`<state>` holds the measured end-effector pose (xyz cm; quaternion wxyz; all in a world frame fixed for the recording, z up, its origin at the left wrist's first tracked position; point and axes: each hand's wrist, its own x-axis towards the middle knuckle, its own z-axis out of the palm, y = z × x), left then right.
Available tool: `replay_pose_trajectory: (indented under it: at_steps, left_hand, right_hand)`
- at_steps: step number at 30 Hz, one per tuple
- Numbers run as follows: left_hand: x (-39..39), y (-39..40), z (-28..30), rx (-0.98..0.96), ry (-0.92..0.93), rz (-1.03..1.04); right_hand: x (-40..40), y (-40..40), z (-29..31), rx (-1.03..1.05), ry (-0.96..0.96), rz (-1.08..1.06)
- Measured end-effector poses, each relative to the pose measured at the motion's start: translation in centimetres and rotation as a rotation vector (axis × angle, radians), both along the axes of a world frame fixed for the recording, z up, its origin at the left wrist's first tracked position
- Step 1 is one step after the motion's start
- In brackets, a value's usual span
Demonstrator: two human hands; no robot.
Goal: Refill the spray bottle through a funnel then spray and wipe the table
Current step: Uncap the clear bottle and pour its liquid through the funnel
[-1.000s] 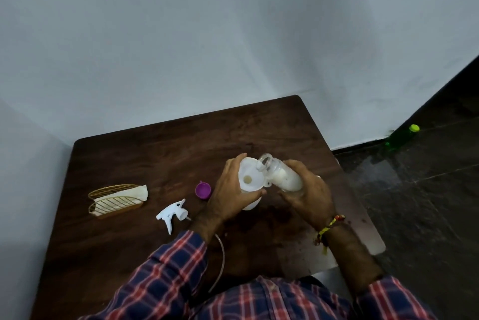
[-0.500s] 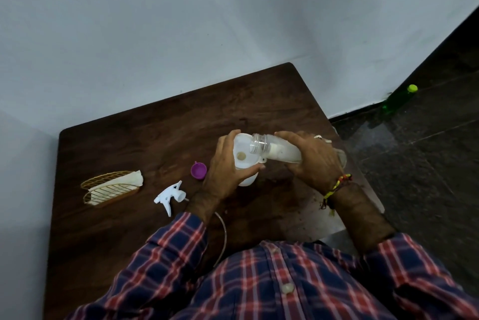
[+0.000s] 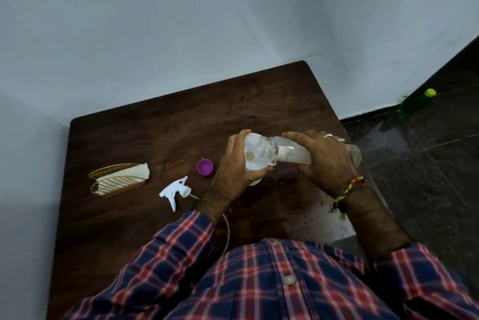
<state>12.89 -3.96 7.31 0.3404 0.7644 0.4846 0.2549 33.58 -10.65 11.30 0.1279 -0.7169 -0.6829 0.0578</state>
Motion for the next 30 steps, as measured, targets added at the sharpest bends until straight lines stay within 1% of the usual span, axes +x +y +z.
replay_pose_trajectory:
  at_steps: [13,30]
  left_hand:
    - [-0.06,0.15,0.09,-0.023,0.014,-0.020]
    - [-0.22,0.15,0.27,-0.015,0.041,-0.048]
  right_hand:
    - [0.17,-0.28,0.30,0.015,-0.044,-0.002]
    - [0.44,-0.36,-0.17,0.011,-0.005,-0.024]
